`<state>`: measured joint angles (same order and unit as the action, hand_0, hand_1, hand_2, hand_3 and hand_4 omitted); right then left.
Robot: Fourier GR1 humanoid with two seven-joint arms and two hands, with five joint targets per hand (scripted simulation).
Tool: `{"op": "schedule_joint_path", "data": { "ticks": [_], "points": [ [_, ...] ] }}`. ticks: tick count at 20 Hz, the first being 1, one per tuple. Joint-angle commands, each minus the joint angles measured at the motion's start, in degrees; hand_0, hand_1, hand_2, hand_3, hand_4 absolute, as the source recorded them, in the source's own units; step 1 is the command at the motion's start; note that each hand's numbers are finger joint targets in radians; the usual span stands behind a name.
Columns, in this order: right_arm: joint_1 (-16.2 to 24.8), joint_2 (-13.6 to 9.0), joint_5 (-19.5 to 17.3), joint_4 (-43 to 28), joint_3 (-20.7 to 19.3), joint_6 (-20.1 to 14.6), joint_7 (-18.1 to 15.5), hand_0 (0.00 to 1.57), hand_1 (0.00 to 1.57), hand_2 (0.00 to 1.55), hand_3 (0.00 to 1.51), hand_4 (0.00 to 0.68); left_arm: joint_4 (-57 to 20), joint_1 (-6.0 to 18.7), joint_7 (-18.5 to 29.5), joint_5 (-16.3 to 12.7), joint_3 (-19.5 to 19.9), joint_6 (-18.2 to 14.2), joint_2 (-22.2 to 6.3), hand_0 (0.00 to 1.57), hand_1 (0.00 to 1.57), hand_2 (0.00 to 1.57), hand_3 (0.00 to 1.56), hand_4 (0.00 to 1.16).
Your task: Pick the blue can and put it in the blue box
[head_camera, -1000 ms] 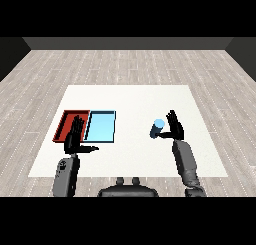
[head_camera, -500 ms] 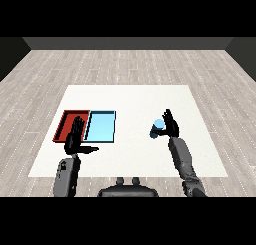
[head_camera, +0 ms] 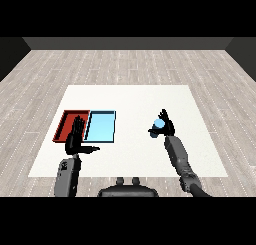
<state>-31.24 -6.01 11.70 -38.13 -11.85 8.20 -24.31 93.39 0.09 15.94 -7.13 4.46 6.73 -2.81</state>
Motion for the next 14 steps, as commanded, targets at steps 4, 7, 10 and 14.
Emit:
{"op": "schedule_joint_path", "data": {
  "ticks": [4,7,10,14],
  "points": [
    [-3.8,-0.7,-0.1,7.5,-1.8,-2.7,-3.9,0.00,0.00,0.15,0.22,0.000,-2.0,0.9,-0.3,-0.5,0.6,1.3,-1.1,0.00,0.00,0.00,0.00,0.00],
    [-4.0,-0.1,-2.8,10.8,-1.7,-8.8,-8.3,1.52,1.52,1.50,1.46,0.599,0.0,1.1,-1.3,-1.3,1.5,0.6,-1.3,0.00,0.00,0.00,0.00,0.00],
    [-3.1,0.4,-1.9,3.0,-0.5,-12.0,-1.6,1.51,1.51,1.48,1.43,0.591,-1.1,1.7,-1.0,0.0,-0.3,-0.3,0.3,0.00,0.00,0.00,0.00,0.00],
    [-4.2,0.8,-3.7,2.0,2.3,-11.6,0.9,1.53,1.53,1.49,1.45,0.597,-1.4,0.4,1.2,0.2,0.0,0.3,-0.1,0.00,0.00,0.00,0.00,0.00]
  ]
}}
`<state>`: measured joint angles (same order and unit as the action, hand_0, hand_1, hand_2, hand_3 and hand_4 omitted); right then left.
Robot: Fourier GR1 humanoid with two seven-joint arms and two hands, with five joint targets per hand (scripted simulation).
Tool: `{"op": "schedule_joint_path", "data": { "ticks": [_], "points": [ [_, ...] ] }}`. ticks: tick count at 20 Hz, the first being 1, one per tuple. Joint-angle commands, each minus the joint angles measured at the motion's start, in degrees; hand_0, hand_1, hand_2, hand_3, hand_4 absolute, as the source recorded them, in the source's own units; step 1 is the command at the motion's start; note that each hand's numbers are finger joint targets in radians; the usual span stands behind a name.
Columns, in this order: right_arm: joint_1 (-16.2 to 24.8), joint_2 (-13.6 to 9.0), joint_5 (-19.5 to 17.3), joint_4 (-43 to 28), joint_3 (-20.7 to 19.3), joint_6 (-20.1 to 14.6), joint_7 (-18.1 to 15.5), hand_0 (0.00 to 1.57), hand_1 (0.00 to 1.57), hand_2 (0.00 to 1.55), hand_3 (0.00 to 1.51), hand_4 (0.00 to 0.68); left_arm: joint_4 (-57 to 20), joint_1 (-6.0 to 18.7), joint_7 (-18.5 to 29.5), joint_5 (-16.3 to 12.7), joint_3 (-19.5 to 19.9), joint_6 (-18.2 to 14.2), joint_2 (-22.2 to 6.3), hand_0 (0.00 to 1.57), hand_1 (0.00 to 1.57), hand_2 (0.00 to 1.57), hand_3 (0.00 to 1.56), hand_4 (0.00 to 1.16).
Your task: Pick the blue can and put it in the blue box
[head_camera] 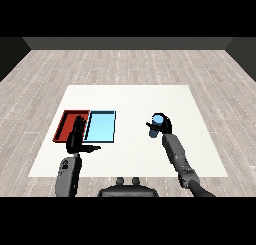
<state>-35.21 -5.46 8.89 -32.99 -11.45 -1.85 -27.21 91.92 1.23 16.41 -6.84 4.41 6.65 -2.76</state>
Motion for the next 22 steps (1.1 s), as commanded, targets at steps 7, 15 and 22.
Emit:
{"op": "schedule_joint_path", "data": {
  "ticks": [7,15,22],
  "points": [
    [4.4,1.0,-2.4,-20.5,6.9,-2.7,10.4,1.47,1.47,1.48,1.45,0.630,0.8,-0.9,-0.4,1.9,-2.0,0.3,-0.1,0.00,0.00,0.00,0.00,0.00],
    [-0.7,3.2,-4.7,-21.6,9.4,-3.2,8.5,1.43,1.43,1.45,1.43,0.631,0.8,0.2,-3.9,0.0,-4.7,1.3,2.2,0.00,0.00,0.00,0.00,0.00],
    [9.8,4.6,-6.1,-44.4,15.5,-5.2,20.2,1.46,1.46,1.46,1.44,0.634,-1.6,1.9,-6.3,-1.8,-7.1,0.8,2.7,0.00,0.00,0.00,0.00,0.00]
  ]
}}
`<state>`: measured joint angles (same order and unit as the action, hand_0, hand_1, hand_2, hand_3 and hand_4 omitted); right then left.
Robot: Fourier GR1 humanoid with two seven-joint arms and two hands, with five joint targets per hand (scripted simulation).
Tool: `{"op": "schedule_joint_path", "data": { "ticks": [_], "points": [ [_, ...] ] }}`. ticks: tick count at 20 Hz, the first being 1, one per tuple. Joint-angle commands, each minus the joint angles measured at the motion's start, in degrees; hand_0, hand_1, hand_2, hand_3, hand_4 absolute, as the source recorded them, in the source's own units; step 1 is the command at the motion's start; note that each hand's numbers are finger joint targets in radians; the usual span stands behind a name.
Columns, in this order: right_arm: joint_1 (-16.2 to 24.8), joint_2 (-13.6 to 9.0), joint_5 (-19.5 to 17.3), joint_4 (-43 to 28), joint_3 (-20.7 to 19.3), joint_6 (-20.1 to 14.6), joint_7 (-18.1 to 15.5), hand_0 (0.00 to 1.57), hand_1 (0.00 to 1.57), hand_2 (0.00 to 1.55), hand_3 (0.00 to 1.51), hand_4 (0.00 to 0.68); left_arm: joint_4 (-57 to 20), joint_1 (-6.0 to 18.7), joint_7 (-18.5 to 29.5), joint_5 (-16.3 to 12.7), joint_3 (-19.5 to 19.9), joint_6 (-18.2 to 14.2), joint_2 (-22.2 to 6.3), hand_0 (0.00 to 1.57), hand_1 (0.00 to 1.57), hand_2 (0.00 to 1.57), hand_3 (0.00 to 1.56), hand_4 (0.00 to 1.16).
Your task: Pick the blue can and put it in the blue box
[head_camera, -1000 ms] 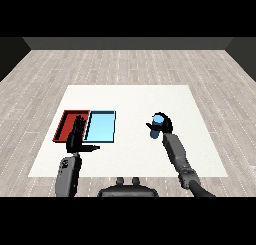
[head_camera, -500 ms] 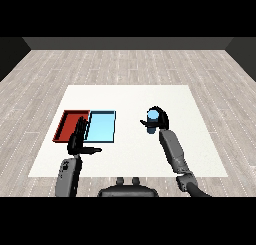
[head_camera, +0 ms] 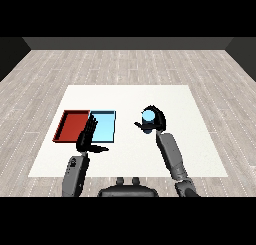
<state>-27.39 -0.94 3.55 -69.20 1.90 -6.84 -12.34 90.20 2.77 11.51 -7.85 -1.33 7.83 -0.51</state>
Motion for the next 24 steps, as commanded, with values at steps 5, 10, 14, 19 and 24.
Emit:
{"op": "schedule_joint_path", "data": {
  "ticks": [5,10,14,19,24],
  "points": [
    [3.6,0.9,0.4,-7.3,5.6,-2.6,2.4,1.50,1.50,1.47,1.44,0.636,2.1,0.2,-4.0,-4.1,-6.0,-3.1,0.5,0.00,0.00,0.00,0.00,0.00],
    [1.8,0.9,1.2,-5.6,6.7,-4.3,2.0,1.46,1.46,1.47,1.44,0.626,-6.2,8.0,-4.5,-3.9,-9.5,-7.3,0.5,0.00,0.00,0.00,0.00,0.00],
    [4.7,0.9,1.0,-8.5,10.6,-5.4,1.4,1.45,1.45,1.46,1.43,0.608,-6.4,7.9,-5.0,-4.2,-14.6,-13.0,0.5,0.00,0.00,0.00,0.00,0.00],
    [3.6,0.1,0.9,-9.3,8.1,-1.6,2.8,1.43,1.43,1.45,1.44,0.607,-7.7,10.9,-7.2,-3.9,-14.1,-15.0,0.5,0.00,0.00,0.00,0.00,0.00],
    [1.7,0.5,0.7,-7.3,10.4,-2.0,2.2,1.43,1.43,1.45,1.42,0.617,-16.9,10.1,2.6,-2.2,-18.5,-14.6,0.5,0.00,0.00,0.00,0.00,0.00]
  ]
}}
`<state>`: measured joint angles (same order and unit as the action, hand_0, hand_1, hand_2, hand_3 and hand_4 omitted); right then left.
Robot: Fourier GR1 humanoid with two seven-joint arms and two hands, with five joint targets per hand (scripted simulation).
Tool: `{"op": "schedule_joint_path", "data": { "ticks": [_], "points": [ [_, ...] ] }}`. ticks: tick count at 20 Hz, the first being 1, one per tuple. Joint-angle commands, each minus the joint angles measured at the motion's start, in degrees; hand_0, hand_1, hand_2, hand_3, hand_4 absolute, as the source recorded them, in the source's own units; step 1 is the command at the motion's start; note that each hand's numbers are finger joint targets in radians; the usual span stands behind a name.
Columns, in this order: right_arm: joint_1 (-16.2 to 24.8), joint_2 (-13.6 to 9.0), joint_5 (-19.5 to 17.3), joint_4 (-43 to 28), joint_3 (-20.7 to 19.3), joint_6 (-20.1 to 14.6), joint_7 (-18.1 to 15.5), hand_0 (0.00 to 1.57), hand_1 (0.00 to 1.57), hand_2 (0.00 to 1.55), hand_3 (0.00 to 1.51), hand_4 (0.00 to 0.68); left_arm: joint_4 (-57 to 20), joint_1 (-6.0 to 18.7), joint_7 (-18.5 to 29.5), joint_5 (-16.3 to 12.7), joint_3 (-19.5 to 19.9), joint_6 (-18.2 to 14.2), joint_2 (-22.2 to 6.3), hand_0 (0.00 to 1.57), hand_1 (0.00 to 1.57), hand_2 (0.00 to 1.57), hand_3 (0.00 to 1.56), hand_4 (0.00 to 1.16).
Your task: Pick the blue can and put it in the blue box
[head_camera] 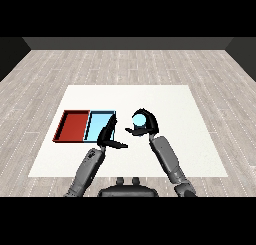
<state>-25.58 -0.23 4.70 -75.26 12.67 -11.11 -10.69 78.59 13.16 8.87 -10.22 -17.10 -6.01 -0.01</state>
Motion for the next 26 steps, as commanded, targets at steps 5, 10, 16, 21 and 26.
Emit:
{"op": "schedule_joint_path", "data": {
  "ticks": [5,10,16,21,26],
  "points": [
    [1.1,0.2,-2.0,-5.5,2.5,0.8,3.5,1.43,1.43,1.46,1.43,0.614,-2.2,2.6,-1.1,-1.4,-2.8,-1.8,0.0,0.00,0.00,0.00,0.00,0.00],
    [2.5,0.2,-0.7,-7.4,7.5,-4.2,3.9,1.43,1.43,1.46,1.42,0.614,-5.3,5.3,0.6,-6.1,-8.7,-9.0,0.0,0.00,0.00,0.00,0.00,0.00],
    [0.6,0.2,-1.0,-5.1,4.0,0.7,2.0,1.43,1.43,1.46,1.42,0.612,-12.8,7.0,7.1,-6.5,-7.9,-6.4,0.0,0.00,0.00,0.00,0.00,0.00],
    [1.1,0.2,-0.4,-2.6,6.9,-1.8,-1.3,1.43,1.43,1.47,1.42,0.616,-11.2,9.5,3.6,-7.6,-5.5,-3.5,0.0,0.00,0.00,0.00,0.00,0.00],
    [1.4,0.2,3.3,-3.1,13.4,-5.9,-0.8,1.48,1.48,1.46,1.42,0.598,-13.7,10.2,3.9,-6.1,-5.2,-4.2,0.0,0.00,0.00,0.00,0.00,0.00]
  ]
}}
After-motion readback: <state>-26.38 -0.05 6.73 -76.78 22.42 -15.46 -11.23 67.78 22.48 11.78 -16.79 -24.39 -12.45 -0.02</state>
